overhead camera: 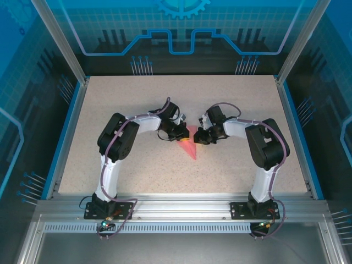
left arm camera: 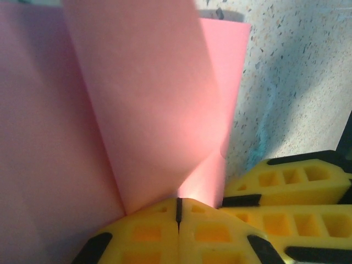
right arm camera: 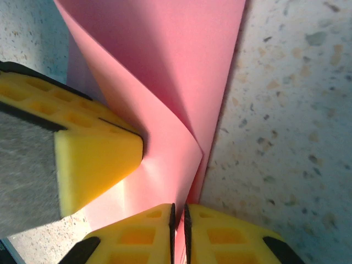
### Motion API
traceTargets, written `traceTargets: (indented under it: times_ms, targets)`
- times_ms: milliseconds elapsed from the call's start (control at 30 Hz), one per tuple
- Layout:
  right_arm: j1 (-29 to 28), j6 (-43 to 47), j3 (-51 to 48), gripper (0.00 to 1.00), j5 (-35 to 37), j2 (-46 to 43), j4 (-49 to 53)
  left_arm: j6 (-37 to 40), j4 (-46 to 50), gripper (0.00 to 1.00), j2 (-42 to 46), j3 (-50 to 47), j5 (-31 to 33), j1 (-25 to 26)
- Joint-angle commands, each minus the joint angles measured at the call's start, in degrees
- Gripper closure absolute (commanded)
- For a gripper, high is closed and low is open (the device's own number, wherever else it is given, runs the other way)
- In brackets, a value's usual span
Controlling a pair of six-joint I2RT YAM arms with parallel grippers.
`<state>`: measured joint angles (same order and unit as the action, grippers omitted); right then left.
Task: Fold a paper plane with a square sheet of paper (fold left side to right side)
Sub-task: Fourth fold the wing at the center of the table.
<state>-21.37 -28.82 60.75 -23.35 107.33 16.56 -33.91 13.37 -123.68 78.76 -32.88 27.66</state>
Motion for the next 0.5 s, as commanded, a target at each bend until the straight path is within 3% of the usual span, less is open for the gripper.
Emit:
traceTargets:
  times_ms: [0,133,233,367,467]
  targets:
    - [0.31,0.85,1.04,0.79,1.46,-5.07,3.26,1.48,4.83,1.0,-0.35,-3.52,2.67,0.07]
    - [0.34,1.06,-0.68,0.76,-0.06,-9.13,4.56,1.3,4.32,1.0,-0.07,-4.0,2.59,0.11]
    - [-0.77,-0.59,-3.91,0.79,-5.88,-10.98,2.16,1.29,4.16,1.0,0.14,-3.97,2.54,0.11]
    - [-3.76,-3.47,-6.87,0.81,-12.4,-10.08,-1.89,1.39,4.26,1.0,0.11,-3.79,2.43,0.11]
    - [-5.49,-3.34,-6.67,0.82,-13.04,-8.28,-1.8,1.3,4.39,1.0,0.02,-3.86,2.47,0.11]
